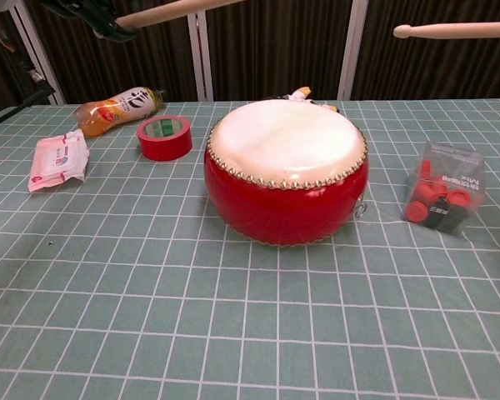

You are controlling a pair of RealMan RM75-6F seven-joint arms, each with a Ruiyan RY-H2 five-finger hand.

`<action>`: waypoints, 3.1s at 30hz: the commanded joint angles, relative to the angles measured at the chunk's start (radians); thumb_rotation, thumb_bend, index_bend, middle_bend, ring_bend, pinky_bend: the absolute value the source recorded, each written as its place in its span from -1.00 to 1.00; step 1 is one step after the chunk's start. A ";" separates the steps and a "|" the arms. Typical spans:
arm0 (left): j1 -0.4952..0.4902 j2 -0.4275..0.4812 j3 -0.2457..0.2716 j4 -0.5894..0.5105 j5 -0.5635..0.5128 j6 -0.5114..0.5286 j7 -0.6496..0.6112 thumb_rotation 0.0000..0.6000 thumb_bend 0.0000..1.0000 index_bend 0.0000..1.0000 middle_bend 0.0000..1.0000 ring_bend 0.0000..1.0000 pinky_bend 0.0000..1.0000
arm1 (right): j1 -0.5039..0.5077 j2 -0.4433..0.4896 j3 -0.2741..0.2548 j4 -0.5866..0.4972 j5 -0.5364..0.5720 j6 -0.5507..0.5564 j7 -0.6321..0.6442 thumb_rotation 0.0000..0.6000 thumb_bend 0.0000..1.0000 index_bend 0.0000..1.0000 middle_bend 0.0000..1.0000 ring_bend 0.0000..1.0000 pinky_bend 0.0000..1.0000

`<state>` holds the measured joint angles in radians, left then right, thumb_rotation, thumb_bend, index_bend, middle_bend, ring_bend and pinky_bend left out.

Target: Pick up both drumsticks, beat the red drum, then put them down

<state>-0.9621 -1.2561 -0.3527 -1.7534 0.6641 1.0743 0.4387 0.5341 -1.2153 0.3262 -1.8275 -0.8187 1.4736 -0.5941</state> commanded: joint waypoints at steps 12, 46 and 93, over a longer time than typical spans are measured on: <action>-0.226 -0.270 0.168 0.210 -0.406 -0.005 0.516 1.00 0.16 0.56 1.00 1.00 1.00 | -0.063 0.069 0.016 0.080 0.035 -0.134 0.196 1.00 0.00 0.90 1.00 1.00 1.00; 0.081 -0.014 0.256 -0.282 -0.009 0.159 0.189 1.00 0.16 0.56 1.00 1.00 1.00 | -0.253 0.199 -0.253 0.036 -0.333 -0.244 0.372 1.00 -0.01 0.90 1.00 1.00 1.00; 0.274 -0.046 0.356 -0.193 0.120 0.207 0.155 1.00 -0.60 -0.82 -0.82 -0.72 -0.28 | -0.209 0.024 -0.301 -0.005 -0.179 -0.223 -0.069 1.00 -0.01 -0.95 -0.58 -0.58 -0.50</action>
<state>-0.7245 -1.3343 0.0076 -1.9241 0.7177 1.2583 0.6566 0.3340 -1.2119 0.0198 -1.8212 -0.9704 1.2309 -0.6896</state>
